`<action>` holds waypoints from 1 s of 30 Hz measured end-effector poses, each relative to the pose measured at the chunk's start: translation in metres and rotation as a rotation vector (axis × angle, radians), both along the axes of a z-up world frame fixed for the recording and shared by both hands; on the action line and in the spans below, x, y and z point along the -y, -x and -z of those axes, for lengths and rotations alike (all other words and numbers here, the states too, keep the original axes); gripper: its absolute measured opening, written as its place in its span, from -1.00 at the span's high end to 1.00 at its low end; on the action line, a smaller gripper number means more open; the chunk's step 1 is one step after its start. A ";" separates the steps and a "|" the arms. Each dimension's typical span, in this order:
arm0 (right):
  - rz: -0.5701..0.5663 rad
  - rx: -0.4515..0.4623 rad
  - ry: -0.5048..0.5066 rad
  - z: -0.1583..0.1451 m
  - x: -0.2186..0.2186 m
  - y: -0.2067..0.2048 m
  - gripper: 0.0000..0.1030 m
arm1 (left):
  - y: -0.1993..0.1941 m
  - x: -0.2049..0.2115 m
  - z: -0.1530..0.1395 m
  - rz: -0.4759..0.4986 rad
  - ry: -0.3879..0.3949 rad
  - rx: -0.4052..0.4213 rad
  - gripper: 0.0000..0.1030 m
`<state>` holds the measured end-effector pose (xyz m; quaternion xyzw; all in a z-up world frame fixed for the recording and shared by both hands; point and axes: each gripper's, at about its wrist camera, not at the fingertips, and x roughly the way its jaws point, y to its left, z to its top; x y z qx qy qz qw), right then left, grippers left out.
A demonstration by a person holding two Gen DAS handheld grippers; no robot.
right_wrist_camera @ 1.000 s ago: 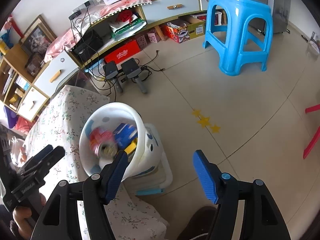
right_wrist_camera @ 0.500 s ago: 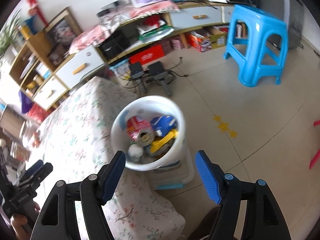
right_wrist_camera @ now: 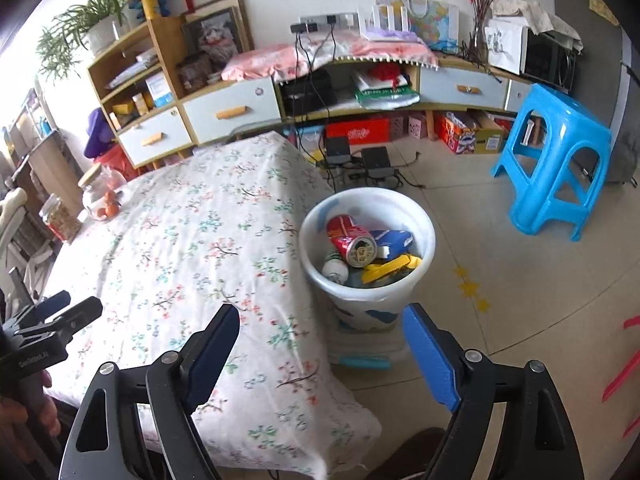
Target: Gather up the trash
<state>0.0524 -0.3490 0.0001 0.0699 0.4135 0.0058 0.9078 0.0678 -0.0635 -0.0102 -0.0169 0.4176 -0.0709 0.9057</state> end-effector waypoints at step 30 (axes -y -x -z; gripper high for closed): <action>-0.066 0.111 0.090 0.014 -0.076 0.023 -0.76 | 0.041 -0.016 0.006 -0.073 -0.059 0.082 -0.98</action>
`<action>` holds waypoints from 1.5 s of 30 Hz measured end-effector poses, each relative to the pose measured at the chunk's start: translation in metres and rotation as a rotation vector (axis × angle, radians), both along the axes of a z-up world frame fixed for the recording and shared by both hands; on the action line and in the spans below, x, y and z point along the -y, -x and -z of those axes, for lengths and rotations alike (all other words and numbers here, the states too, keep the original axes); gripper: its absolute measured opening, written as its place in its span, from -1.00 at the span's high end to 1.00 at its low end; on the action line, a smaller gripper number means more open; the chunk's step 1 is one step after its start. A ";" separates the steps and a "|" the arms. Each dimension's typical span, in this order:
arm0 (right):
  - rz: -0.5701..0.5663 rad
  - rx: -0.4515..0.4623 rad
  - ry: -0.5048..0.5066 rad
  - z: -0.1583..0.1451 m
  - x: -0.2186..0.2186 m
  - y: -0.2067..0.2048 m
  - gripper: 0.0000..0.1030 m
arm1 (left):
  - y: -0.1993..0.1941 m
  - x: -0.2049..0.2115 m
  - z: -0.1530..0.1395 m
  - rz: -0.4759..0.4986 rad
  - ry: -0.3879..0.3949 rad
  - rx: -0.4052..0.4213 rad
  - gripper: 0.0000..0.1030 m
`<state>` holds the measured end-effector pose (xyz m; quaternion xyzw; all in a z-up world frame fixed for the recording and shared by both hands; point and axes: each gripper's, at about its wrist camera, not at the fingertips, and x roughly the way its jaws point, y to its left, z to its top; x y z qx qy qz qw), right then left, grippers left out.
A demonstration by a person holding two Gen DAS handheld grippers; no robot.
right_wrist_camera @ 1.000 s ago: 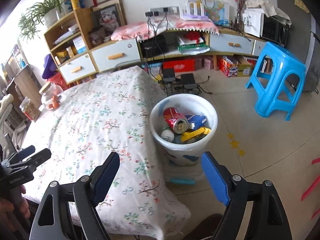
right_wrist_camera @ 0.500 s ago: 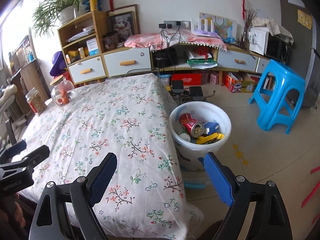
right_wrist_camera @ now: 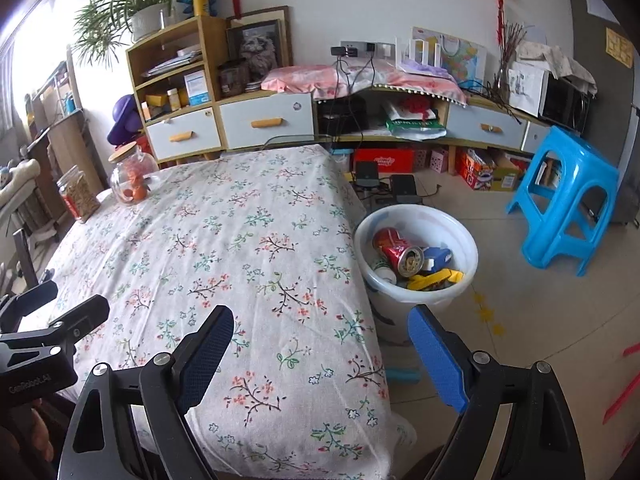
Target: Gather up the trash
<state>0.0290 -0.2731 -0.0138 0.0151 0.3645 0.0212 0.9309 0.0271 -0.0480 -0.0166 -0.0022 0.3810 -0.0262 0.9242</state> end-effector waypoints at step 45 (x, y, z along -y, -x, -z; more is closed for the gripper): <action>-0.003 0.013 0.003 -0.003 -0.003 0.002 -0.76 | 0.000 0.000 -0.001 0.006 0.006 0.007 -0.98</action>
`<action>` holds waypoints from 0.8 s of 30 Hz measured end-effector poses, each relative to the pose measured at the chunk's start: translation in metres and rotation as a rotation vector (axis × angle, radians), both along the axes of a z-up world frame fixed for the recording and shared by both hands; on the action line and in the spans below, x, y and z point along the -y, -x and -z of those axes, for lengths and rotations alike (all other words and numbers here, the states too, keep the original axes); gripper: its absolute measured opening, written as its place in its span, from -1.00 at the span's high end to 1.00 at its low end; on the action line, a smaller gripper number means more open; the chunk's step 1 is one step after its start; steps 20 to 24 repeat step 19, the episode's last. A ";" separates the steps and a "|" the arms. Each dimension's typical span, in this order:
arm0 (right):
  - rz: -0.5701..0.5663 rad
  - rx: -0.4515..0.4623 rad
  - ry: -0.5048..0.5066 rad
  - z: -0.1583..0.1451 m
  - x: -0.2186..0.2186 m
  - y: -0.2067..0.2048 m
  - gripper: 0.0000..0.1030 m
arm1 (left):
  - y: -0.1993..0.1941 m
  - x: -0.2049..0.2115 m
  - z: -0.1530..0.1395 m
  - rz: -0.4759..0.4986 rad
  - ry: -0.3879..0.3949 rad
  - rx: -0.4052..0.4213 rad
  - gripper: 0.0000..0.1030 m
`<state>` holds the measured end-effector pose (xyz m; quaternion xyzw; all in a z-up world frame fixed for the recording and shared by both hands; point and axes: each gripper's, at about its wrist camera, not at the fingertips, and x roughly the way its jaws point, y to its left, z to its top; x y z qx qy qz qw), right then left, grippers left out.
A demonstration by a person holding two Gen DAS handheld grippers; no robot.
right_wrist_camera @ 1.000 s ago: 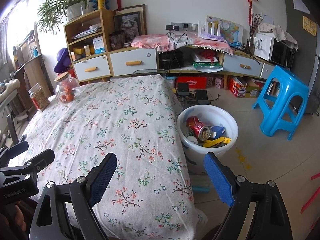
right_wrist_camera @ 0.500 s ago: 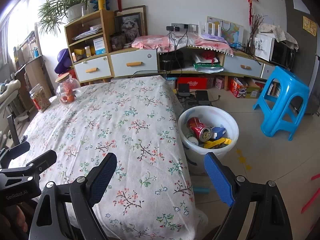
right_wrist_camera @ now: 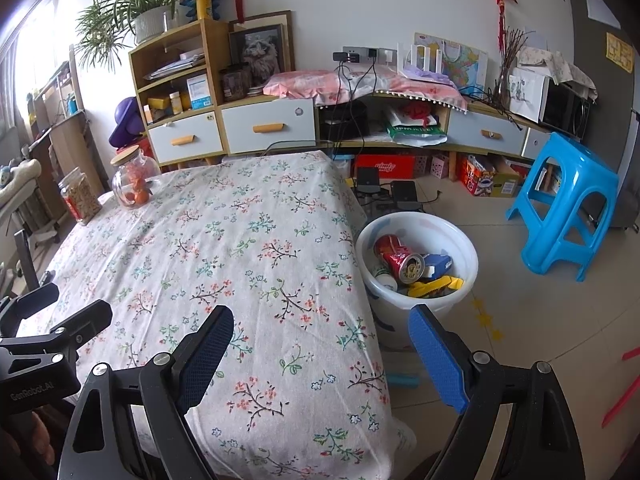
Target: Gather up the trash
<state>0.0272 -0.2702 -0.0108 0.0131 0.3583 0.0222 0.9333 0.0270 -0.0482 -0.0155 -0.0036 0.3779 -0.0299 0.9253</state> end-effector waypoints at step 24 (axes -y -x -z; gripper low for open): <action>-0.003 -0.017 -0.005 0.000 -0.003 -0.008 -0.76 | -0.003 -0.001 0.003 0.011 0.018 -0.036 -0.98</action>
